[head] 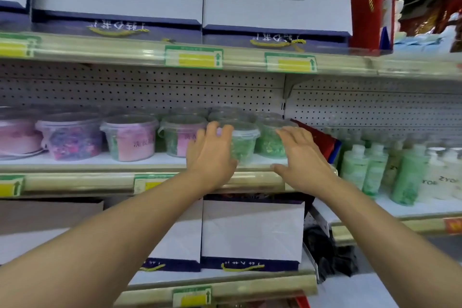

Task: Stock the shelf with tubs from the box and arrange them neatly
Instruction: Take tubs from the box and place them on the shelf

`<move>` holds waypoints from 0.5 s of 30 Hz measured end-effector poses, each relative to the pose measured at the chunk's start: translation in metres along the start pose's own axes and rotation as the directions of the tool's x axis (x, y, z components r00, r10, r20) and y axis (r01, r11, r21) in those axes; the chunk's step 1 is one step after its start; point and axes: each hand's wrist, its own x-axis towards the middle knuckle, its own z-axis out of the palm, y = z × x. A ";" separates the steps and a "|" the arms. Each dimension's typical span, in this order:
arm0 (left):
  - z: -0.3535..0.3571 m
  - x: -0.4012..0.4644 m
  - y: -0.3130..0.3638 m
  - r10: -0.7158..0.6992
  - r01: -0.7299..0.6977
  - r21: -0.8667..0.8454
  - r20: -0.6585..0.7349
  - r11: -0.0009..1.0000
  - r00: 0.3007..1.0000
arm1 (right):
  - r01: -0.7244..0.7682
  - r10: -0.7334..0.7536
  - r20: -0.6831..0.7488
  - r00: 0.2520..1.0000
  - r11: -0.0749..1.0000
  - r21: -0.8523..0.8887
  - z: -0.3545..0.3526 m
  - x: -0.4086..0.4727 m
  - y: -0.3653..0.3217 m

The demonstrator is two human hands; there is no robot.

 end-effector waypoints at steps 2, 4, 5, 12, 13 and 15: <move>-0.008 -0.016 -0.005 0.059 -0.059 0.015 0.005 0.998 0.998 | 0.016 -0.016 0.004 1.000 1.000 0.004 -0.001 -0.017 -0.017; -0.012 -0.036 -0.012 0.091 -0.092 0.020 0.027 0.996 0.995 | 0.031 -0.031 0.017 0.999 0.999 0.005 0.002 -0.036 -0.035; -0.012 -0.048 -0.017 0.103 -0.104 0.017 0.047 0.994 0.994 | 0.035 -0.035 0.028 0.999 0.999 0.004 0.005 -0.046 -0.044; 0.024 -0.132 -0.065 0.150 -0.148 -0.026 0.268 0.989 0.952 | 0.023 -0.019 0.240 0.971 1.000 -0.016 0.066 -0.119 -0.100; 0.033 -0.143 -0.072 0.147 -0.145 -0.032 0.306 0.989 0.940 | 0.015 -0.012 0.273 0.962 1.000 -0.008 0.079 -0.130 -0.105; 0.055 -0.166 -0.085 0.153 -0.149 -0.038 0.380 0.988 0.912 | -0.008 0.002 0.326 0.945 1.000 0.017 0.105 -0.152 -0.112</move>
